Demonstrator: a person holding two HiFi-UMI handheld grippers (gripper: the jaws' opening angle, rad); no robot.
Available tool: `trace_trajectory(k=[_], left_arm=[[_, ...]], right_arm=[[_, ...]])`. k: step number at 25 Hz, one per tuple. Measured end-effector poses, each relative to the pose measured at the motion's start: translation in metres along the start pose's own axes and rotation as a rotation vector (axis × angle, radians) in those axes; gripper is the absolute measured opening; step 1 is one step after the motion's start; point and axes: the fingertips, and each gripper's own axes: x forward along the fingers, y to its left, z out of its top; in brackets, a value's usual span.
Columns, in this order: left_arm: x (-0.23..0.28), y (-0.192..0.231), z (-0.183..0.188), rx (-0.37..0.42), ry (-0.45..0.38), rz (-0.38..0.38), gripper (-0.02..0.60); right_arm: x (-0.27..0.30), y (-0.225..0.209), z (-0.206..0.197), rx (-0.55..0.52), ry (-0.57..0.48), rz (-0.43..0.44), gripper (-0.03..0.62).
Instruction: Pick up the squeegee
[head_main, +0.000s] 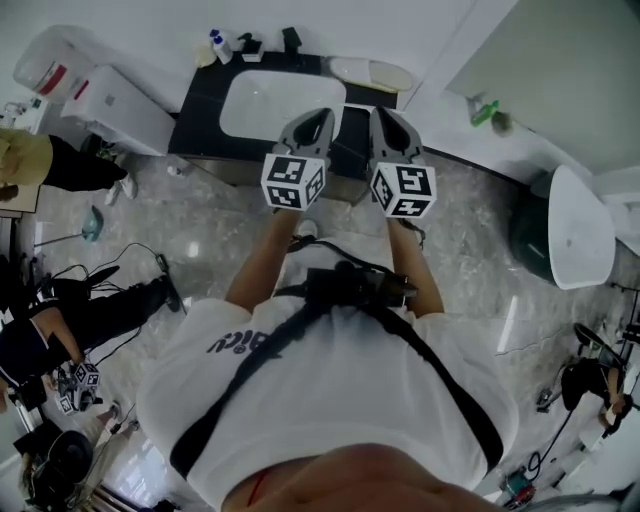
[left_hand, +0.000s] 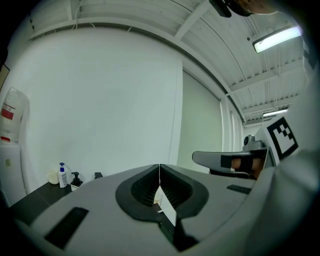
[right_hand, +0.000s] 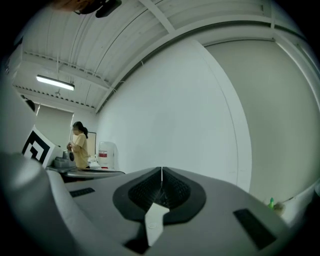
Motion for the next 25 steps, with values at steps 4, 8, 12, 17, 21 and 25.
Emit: trace_trajectory(k=[4, 8, 12, 17, 21, 25], left_arm=[[0.021, 0.029, -0.008, -0.013, 0.025, -0.064, 0.011], [0.037, 0.050, -0.030, -0.028, 0.057, -0.096, 0.012], [0.056, 0.050, -0.052, -0.012, 0.099, -0.133, 0.012], [0.088, 0.047, -0.082, -0.009, 0.145, -0.165, 0.012], [0.111, 0.049, -0.109, -0.029, 0.179, -0.164, 0.012], [0.130, 0.051, -0.138, -0.052, 0.226, -0.145, 0.012]], right_arm=[[0.029, -0.012, -0.014, 0.005, 0.041, -0.088, 0.008], [0.036, -0.022, -0.042, 0.027, 0.100, -0.161, 0.008], [0.039, -0.042, -0.075, 0.063, 0.170, -0.214, 0.008], [0.056, -0.068, -0.117, 0.082, 0.269, -0.221, 0.008], [0.071, -0.085, -0.152, 0.073, 0.357, -0.201, 0.008], [0.080, -0.107, -0.193, 0.099, 0.455, -0.199, 0.009]])
